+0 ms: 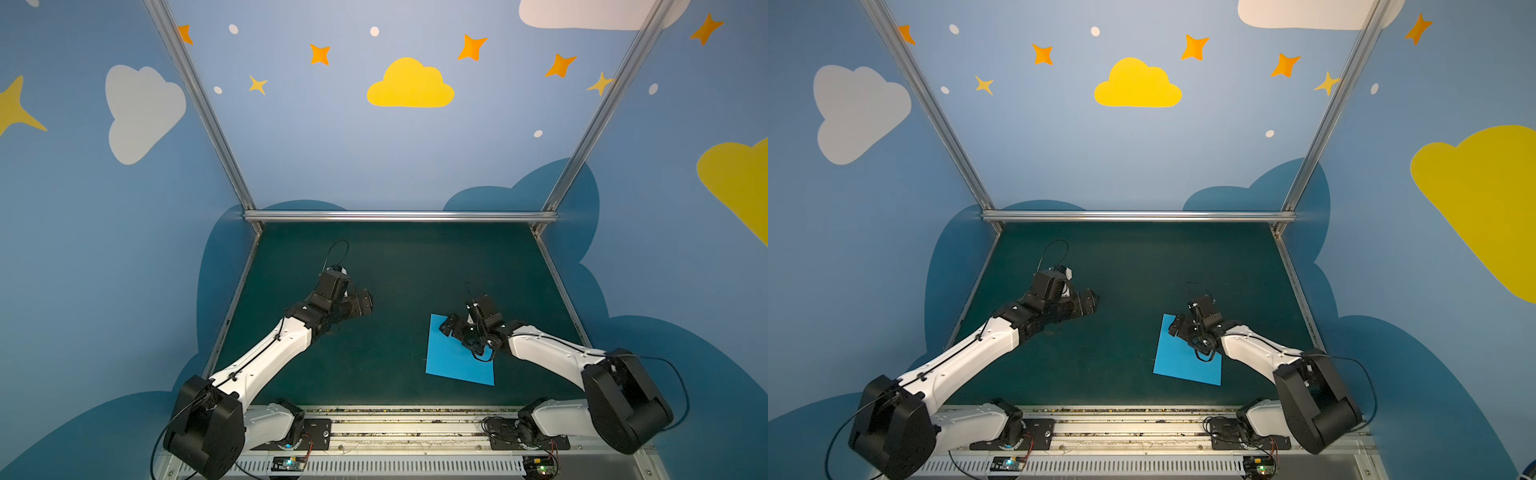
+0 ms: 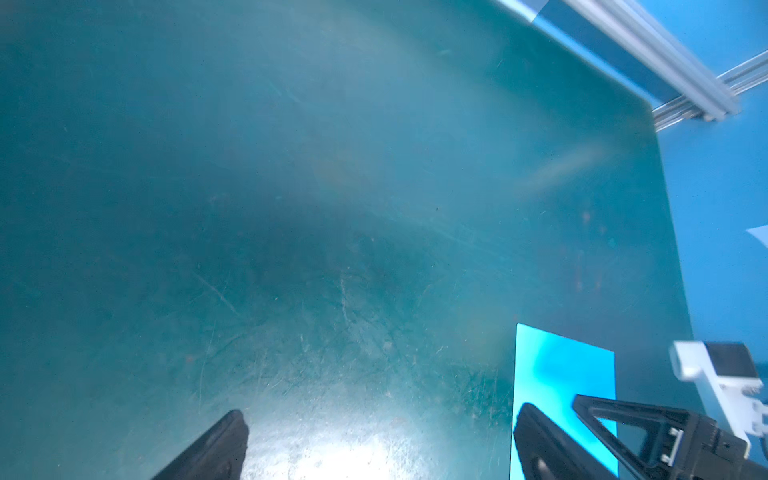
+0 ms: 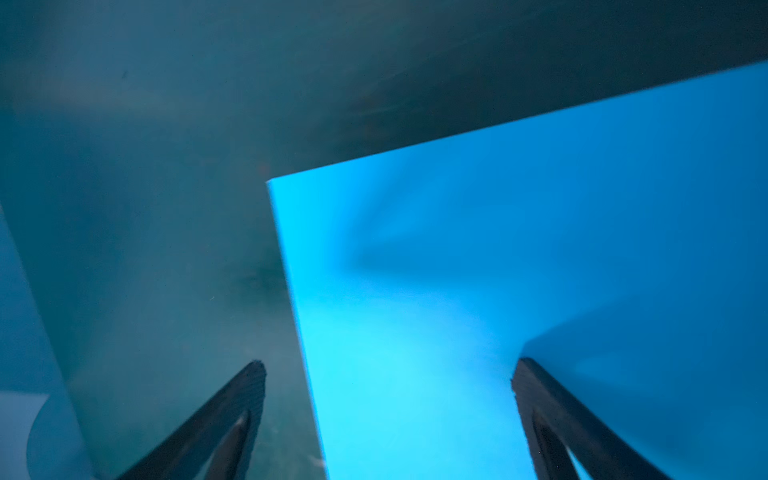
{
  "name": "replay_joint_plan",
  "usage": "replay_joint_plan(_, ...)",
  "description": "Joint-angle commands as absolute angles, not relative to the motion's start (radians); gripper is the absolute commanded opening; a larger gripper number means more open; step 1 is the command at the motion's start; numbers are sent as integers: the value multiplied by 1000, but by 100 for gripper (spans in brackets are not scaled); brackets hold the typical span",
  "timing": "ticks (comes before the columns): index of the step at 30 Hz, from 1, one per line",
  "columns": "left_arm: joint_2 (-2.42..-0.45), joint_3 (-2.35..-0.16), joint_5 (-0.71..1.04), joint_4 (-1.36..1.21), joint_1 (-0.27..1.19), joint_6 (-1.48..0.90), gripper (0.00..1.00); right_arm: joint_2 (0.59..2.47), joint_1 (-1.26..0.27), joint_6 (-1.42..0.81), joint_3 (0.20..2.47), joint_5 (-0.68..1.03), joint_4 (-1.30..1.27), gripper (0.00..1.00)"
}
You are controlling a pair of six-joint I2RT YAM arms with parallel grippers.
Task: Fold a paper plane with a square sheet of paper (fold left side to right side)
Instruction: 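Raise both arms and move the right gripper over the blue sheet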
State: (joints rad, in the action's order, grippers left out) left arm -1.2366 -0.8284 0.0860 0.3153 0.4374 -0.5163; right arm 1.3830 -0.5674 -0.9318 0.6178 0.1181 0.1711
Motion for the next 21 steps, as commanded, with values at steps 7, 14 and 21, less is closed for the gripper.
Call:
replay_joint_plan(7,-1255,-873,109,381,448,-508,100,1275,-573,-943,604,18,476,97)
replay_joint_plan(14,-1260,-872,126,368,453,-523,100,1009,-493,-982,481,-103,664,97)
replay_joint_plan(21,-1272,-874,125,356,456,-519,100,918,-396,-947,400,-44,683,97)
